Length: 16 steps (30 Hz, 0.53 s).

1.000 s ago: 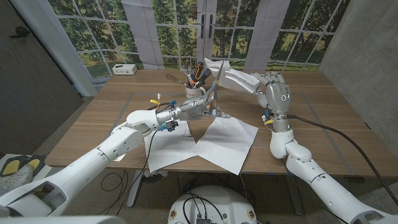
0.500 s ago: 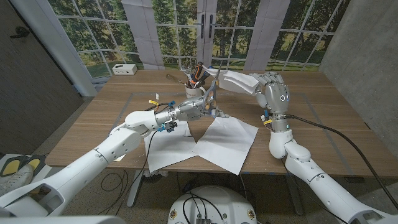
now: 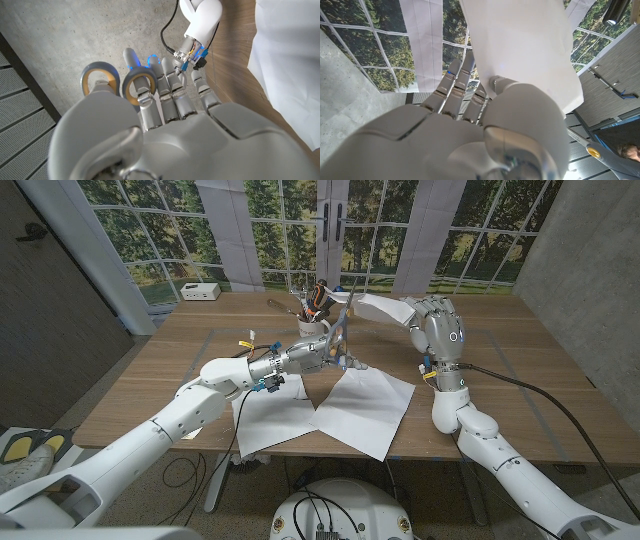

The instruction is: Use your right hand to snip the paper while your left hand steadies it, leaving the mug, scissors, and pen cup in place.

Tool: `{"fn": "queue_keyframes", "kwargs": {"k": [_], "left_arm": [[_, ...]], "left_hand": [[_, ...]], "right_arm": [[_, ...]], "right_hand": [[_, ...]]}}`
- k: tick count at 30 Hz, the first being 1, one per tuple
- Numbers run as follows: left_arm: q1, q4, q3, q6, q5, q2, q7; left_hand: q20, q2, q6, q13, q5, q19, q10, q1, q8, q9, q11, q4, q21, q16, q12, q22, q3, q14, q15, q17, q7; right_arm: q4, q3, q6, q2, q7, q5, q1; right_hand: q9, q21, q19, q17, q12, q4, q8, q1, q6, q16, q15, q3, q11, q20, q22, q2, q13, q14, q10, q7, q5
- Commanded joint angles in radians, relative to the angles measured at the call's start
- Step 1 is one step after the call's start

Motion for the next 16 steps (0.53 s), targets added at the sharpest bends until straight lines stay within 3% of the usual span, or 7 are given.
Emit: {"fn": "queue_keyframes", "kwargs": {"k": [1, 16], "left_arm": [[-0.006, 0.014, 0.003, 0.002, -0.003, -0.004, -0.012], [-0.018, 0.033, 0.007, 0.013, -0.006, -0.012, -0.023]], "left_hand": [[-0.002, 0.065, 0.001, 0.003, -0.005, -0.004, 0.093, 0.057, 0.006, 0.002, -0.093, -0.033, 0.009, 0.003, 0.002, 0.002, 0.238, 0.004, -0.115, 0.003, -0.002], [-0.003, 0.064, 0.001, 0.001, -0.007, -0.005, 0.094, 0.051, 0.006, 0.001, -0.095, -0.038, 0.011, 0.002, -0.001, 0.002, 0.247, 0.002, -0.116, 0.003, -0.001]], "right_arm": [[-0.008, -0.021, -0.024, -0.016, 0.0, 0.016, 0.002], [-0.004, -0.047, -0.037, -0.033, 0.0, 0.035, 0.018]], "right_hand": [[-0.001, 0.013, -0.007, 0.005, -0.007, -0.006, -0.002, -0.006, 0.009, -0.004, -0.17, 0.0, 0.002, -0.094, -0.002, 0.002, 0.003, 0.01, 0.009, 0.005, 0.0], [-0.002, 0.026, -0.002, 0.01, -0.006, -0.007, -0.002, -0.007, 0.011, -0.006, -0.17, -0.001, 0.001, -0.097, -0.005, 0.002, 0.006, 0.017, 0.013, 0.005, -0.001]]}}
